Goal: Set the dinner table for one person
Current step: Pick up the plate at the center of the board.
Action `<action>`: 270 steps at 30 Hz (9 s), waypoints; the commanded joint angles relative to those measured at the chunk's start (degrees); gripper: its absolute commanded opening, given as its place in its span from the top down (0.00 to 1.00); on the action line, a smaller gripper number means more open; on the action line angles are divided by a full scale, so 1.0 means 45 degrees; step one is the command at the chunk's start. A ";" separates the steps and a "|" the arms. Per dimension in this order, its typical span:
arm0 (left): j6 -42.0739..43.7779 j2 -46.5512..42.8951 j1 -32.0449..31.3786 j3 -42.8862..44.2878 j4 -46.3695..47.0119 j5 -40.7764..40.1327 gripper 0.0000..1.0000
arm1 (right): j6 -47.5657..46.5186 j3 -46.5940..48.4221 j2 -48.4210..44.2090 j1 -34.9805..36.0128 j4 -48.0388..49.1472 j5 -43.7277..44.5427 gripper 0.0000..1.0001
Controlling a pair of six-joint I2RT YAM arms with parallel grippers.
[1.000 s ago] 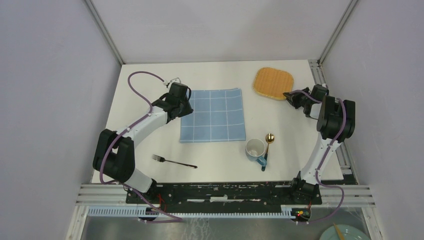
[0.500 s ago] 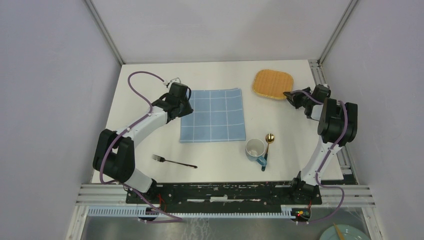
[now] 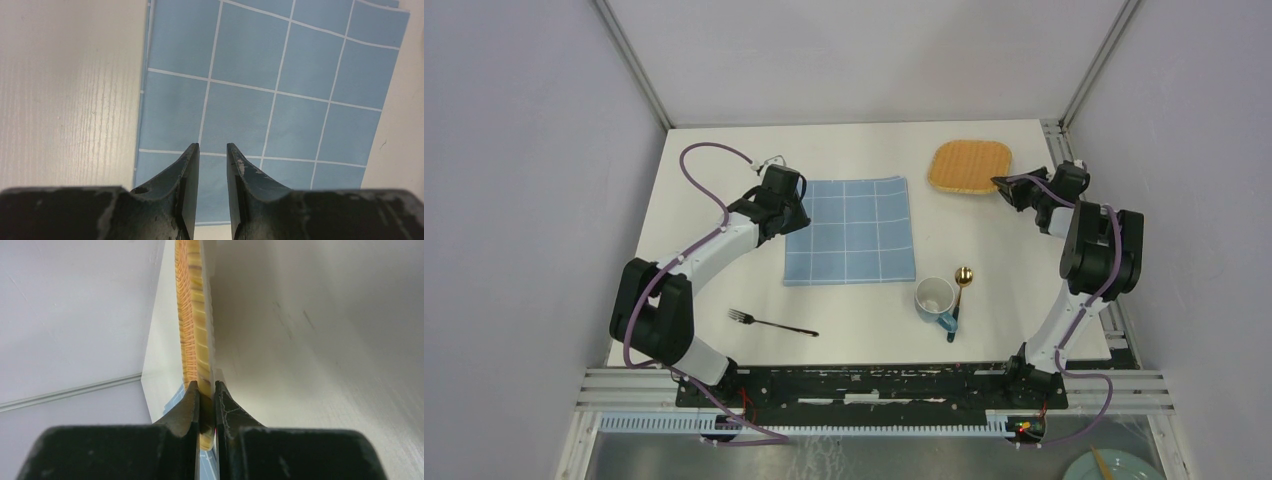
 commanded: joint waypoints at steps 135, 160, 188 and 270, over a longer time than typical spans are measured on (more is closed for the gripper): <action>0.2478 1.2625 -0.2943 1.3939 0.1175 0.7725 0.98 | -0.0113 -0.1530 0.1418 0.1883 0.0555 -0.1126 0.79; 0.2599 1.2693 -0.2948 1.4278 0.0949 0.7695 0.76 | -0.0236 -0.0992 0.1514 0.2434 0.0425 -0.0899 1.00; 0.2561 0.9791 -0.2065 1.2057 0.2596 0.5084 0.42 | 0.0097 -0.0865 0.0614 0.2419 0.1300 -0.1307 1.00; 0.2620 0.2133 0.0709 0.4723 0.3308 0.3195 0.43 | 0.2263 -0.4885 -0.1173 0.8927 0.7905 0.2292 1.00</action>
